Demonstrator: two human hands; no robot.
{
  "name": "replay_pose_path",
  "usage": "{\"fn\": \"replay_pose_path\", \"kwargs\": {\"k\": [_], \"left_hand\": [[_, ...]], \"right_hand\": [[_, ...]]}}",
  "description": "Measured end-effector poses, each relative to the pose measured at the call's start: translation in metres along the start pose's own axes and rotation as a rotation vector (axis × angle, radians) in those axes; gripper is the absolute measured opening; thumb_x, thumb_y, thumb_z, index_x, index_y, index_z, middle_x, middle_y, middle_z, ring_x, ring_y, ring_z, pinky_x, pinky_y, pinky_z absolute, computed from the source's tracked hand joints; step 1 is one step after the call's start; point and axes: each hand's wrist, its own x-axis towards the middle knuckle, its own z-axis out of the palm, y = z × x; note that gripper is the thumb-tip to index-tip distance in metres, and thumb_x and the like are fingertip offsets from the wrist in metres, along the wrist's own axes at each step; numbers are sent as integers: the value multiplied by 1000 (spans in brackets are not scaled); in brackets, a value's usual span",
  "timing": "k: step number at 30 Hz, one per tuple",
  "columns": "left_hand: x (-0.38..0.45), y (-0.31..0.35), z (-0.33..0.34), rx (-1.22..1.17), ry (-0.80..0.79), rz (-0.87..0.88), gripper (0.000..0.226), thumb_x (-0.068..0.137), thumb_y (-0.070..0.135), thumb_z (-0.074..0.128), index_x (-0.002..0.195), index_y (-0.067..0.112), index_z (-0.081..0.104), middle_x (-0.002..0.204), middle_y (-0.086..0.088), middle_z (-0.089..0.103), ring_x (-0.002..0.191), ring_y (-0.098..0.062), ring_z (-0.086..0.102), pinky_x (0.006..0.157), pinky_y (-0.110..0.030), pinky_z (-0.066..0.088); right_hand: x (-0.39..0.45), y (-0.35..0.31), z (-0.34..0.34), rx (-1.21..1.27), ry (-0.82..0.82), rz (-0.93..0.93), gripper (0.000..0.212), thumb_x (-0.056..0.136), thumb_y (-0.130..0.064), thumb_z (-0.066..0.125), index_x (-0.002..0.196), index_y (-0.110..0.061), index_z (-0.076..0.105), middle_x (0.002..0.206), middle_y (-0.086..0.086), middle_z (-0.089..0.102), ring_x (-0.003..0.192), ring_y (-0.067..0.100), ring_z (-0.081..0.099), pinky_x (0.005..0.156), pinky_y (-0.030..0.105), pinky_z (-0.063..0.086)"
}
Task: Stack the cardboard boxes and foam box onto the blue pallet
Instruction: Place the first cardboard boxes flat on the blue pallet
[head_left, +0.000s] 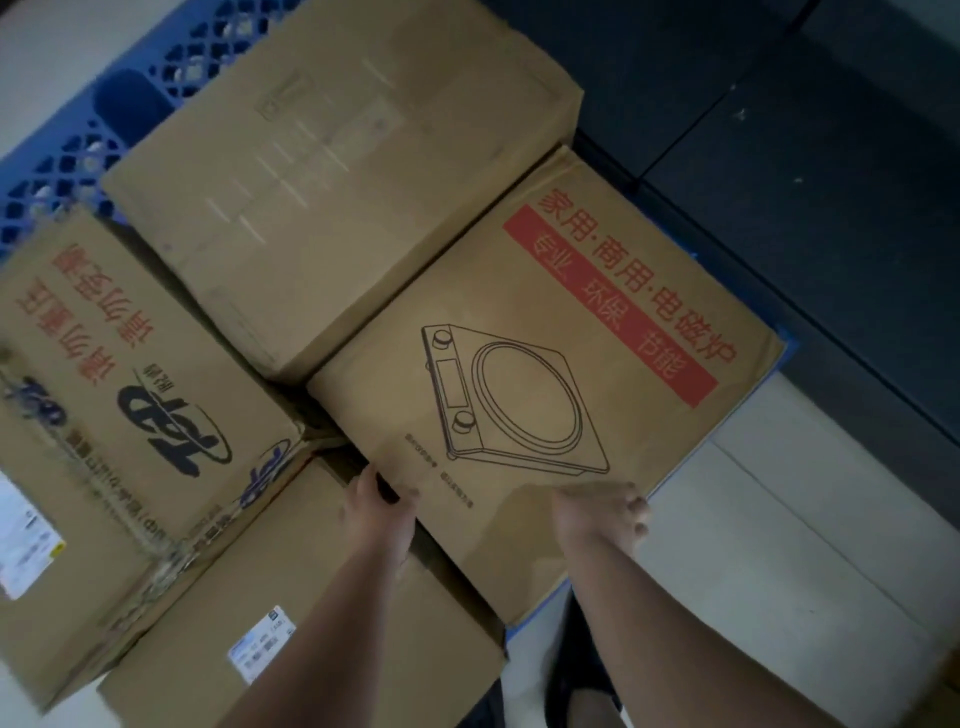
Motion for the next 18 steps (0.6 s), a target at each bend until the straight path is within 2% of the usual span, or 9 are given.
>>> {"fn": "replay_pose_path", "kwargs": {"k": [2, 5, 7, 10, 14, 16, 18], "left_hand": [[-3, -20, -16, 114, 71, -26, 66, 84, 24, 61, 143, 20, 33, 147, -10, 35, 131, -34, 38, 108, -48, 34], [-7, -56, -42, 117, 121, -44, 64, 85, 23, 60, 143, 17, 33, 148, -12, 33, 134, -35, 32, 110, -47, 30], [-9, -81, -61, 122, 143, -100, 68, 84, 30, 59, 144, 15, 32, 148, -13, 32, 134, -35, 30, 109, -47, 27], [-7, -128, -89, 74, 199, -231, 79, 79, 33, 66, 144, 7, 30, 148, -20, 30, 135, -38, 29, 112, -44, 20], [-7, -198, -115, -43, 259, -496, 84, 78, 30, 70, 145, 9, 24, 147, -22, 29, 134, -39, 31, 112, -45, 23], [-6, -230, -123, -99, 255, -615, 88, 76, 31, 73, 144, 6, 24, 144, -24, 31, 131, -41, 34, 109, -45, 28], [-6, -259, -126, -183, 181, -654, 93, 72, 29, 78, 143, 1, 25, 142, -25, 34, 129, -42, 38, 107, -47, 34]], "right_hand": [[-20, -3, 13, -146, 62, -270, 74, 84, -34, 59, 141, -10, 20, 144, 12, 27, 127, 29, 34, 94, 41, 39], [-51, -8, 44, -403, -91, -644, 61, 81, -36, 63, 133, -19, 35, 134, 5, 38, 121, 25, 39, 91, 39, 39], [-68, -7, 66, -545, -162, -804, 62, 81, -38, 63, 134, -21, 35, 134, 3, 37, 123, 25, 36, 95, 40, 37], [-88, 4, 96, -758, -162, -1018, 73, 80, -39, 66, 139, -23, 27, 142, 3, 30, 130, 26, 29, 104, 43, 30], [-105, 26, 133, -952, -157, -1169, 81, 81, -37, 66, 144, -25, 17, 151, 4, 17, 139, 29, 16, 111, 47, 19], [-110, 38, 147, -1003, -164, -1150, 87, 82, -29, 66, 147, -27, 8, 156, 2, 3, 144, 30, 1, 114, 47, 13], [-111, 46, 158, -1046, -132, -1111, 93, 82, -25, 66, 148, -27, 0, 158, 2, -9, 145, 29, -10, 115, 48, 8]]}}
